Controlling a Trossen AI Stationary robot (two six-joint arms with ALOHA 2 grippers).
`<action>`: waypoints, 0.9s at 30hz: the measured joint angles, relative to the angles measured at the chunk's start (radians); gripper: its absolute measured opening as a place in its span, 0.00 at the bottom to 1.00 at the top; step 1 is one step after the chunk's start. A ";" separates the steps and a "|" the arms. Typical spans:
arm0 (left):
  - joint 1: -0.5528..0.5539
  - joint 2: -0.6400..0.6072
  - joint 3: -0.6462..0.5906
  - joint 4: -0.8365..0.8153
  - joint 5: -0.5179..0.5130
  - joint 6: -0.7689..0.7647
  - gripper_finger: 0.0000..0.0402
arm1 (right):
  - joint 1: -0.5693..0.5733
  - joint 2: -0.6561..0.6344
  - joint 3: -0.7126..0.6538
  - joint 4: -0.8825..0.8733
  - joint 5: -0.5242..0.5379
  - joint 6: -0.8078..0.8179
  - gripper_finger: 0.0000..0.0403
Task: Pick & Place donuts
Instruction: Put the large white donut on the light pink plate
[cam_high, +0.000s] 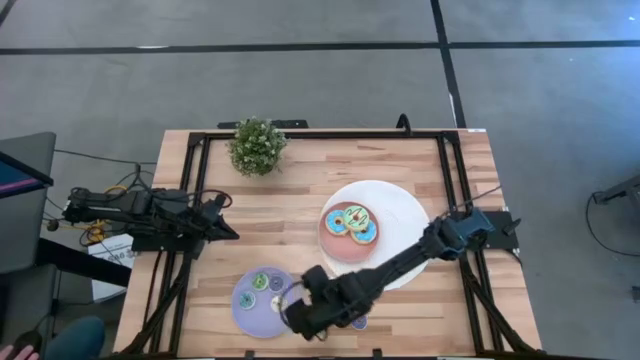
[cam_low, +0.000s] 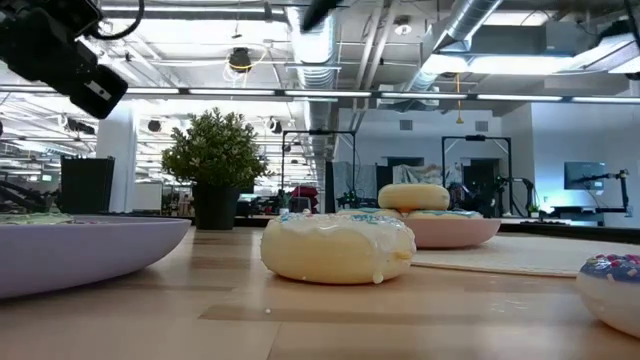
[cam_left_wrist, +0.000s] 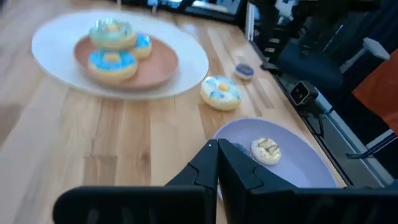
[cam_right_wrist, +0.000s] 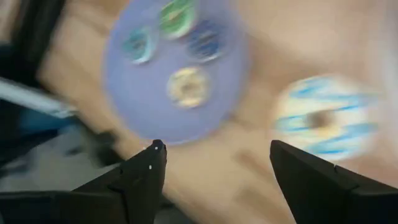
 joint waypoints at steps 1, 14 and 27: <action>0.000 0.000 0.000 0.009 -0.002 0.016 0.00 | 0.014 -0.003 0.000 -0.029 0.034 0.001 0.69; 0.000 0.000 0.000 0.036 -0.085 0.044 0.00 | -0.021 0.040 -0.097 -0.182 -0.070 0.069 0.69; 0.000 -0.001 -0.049 0.222 -0.240 0.175 0.00 | -0.042 0.037 -0.095 -0.177 -0.076 -0.033 0.69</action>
